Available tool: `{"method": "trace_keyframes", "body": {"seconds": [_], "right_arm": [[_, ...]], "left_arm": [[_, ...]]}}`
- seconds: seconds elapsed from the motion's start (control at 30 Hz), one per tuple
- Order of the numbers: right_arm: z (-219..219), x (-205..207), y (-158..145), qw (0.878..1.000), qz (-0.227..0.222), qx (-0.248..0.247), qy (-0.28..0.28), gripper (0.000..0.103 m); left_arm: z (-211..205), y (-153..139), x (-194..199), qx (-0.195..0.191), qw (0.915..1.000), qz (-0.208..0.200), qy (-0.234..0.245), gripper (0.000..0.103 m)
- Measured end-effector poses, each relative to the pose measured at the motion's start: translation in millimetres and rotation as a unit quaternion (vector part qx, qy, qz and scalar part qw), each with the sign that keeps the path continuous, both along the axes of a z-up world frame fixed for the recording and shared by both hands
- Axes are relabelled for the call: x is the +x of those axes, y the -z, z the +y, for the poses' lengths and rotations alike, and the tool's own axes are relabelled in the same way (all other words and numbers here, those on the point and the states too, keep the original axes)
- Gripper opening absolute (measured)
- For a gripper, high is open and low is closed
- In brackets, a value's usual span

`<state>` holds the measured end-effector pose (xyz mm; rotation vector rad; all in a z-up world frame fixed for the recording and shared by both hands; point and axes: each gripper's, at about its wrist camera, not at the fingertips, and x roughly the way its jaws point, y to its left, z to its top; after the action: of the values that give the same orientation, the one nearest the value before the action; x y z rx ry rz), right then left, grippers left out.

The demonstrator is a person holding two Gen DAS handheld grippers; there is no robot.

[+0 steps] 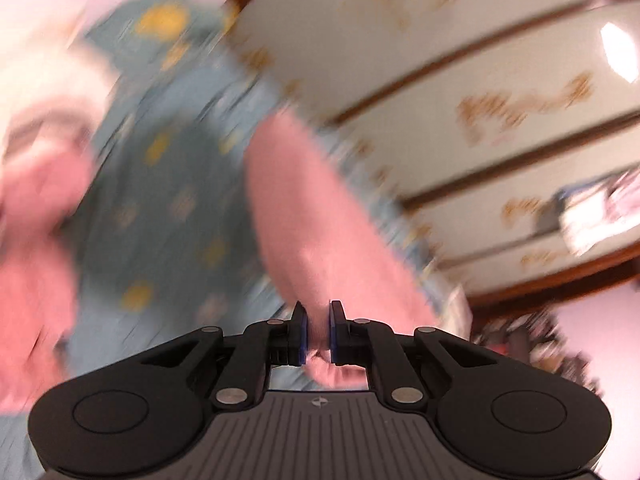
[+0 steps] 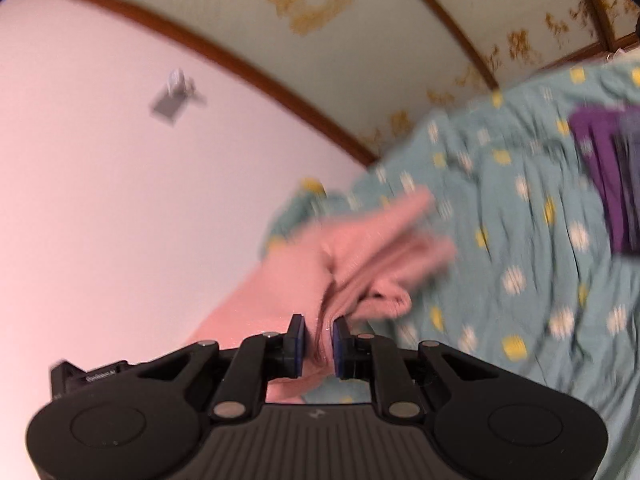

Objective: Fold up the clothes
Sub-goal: 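Lower the folded sweatshirt onto the quilt and open both grippers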

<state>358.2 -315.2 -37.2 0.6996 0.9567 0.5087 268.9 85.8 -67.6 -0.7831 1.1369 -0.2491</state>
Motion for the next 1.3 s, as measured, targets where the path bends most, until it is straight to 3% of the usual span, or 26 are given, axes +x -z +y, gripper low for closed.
{"method": "trace_keyframes", "body": {"seconds": [0.1, 0.17, 0.2, 0.27, 0.33, 0.43, 0.53, 0.57, 0.63, 0.67, 0.73, 0.83, 0.9, 0.93, 1.0, 1.1, 1.13, 1.2, 1.27, 1.3], "right_arm": [[6, -39, 108, 0.996, 0.088, -0.022, -0.019, 0.013], [7, -53, 146, 0.992, 0.125, -0.031, -0.014, 0.013], [6, -64, 165, 0.99, 0.135, -0.033, -0.009, 0.013], [-1, -76, 173, 0.991, 0.133, -0.018, 0.004, 0.014], [-10, -83, 169, 0.991, 0.134, -0.009, 0.009, 0.016], [-21, -90, 128, 0.993, 0.091, -0.073, 0.004, 0.016], [-13, -76, 82, 0.992, 0.013, -0.125, 0.011, 0.016], [-7, -67, 66, 0.99, -0.017, -0.139, 0.015, 0.015], [8, -38, 57, 0.991, -0.023, -0.127, 0.015, 0.013], [25, -9, 59, 0.994, -0.015, -0.111, 0.014, 0.013], [61, 44, 76, 0.99, -0.009, -0.143, 0.009, 0.013], [85, 81, 103, 0.983, -0.006, -0.184, 0.002, 0.009], [96, 109, 139, 0.975, 0.013, -0.223, -0.003, 0.001], [99, 110, 143, 0.974, 0.015, -0.227, -0.004, 0.0], [94, 121, 168, 0.978, 0.034, -0.206, -0.005, 0.0], [87, 118, 162, 0.98, 0.039, -0.193, 0.005, 0.0], [85, 113, 153, 0.979, 0.035, -0.199, 0.009, 0.0], [80, 89, 135, 0.979, 0.022, -0.204, 0.005, 0.01], [73, 46, 116, 0.98, 0.003, -0.197, -0.013, 0.012], [69, 24, 106, 0.981, -0.006, -0.194, -0.022, 0.014]], "left_arm": [[4, 87, -29, 0.007, 0.993, 0.117, 0.005, 0.01], [12, 123, -45, 0.004, 0.988, 0.154, 0.001, 0.01], [15, 129, -50, 0.002, 0.9873, 0.159, 0.006, 0.01], [24, 126, -57, 0.009, 0.9867, 0.162, 0.015, 0.01], [34, 113, -67, 0.028, 0.9876, 0.152, 0.025, 0.01], [34, 68, -72, 0.103, 0.9906, 0.077, 0.045, 0.01], [8, 16, -46, 0.147, 0.9847, -0.059, 0.073, 0.017], [4, 13, -36, 0.145, 0.9836, -0.074, 0.078, 0.029], [-28, 11, 2, 0.144, 0.9765, -0.129, 0.096, 0.032], [-44, 20, 24, 0.165, 0.9717, -0.138, 0.098, 0.032], [-62, 48, 53, 0.196, 0.9672, -0.124, 0.104, 0.03], [-70, 87, 74, 0.217, 0.9655, -0.088, 0.113, 0.024], [-67, 110, 78, 0.235, 0.962, -0.079, 0.115, 0.008], [-64, 120, 77, 0.24, 0.9606, -0.082, 0.115, 0.008], [-61, 124, 76, 0.234, 0.9612, -0.085, 0.119, 0.008], [-52, 113, 81, 0.218, 0.9686, -0.056, 0.106, 0.008], [-49, 106, 77, 0.215, 0.9705, -0.051, 0.097, 0.01], [-48, 85, 53, 0.221, 0.9674, -0.084, 0.092, 0.031], [-50, 76, 28, 0.219, 0.9639, -0.113, 0.099, 0.043], [-52, 75, 21, 0.217, 0.9635, -0.117, 0.105, 0.043]]}}
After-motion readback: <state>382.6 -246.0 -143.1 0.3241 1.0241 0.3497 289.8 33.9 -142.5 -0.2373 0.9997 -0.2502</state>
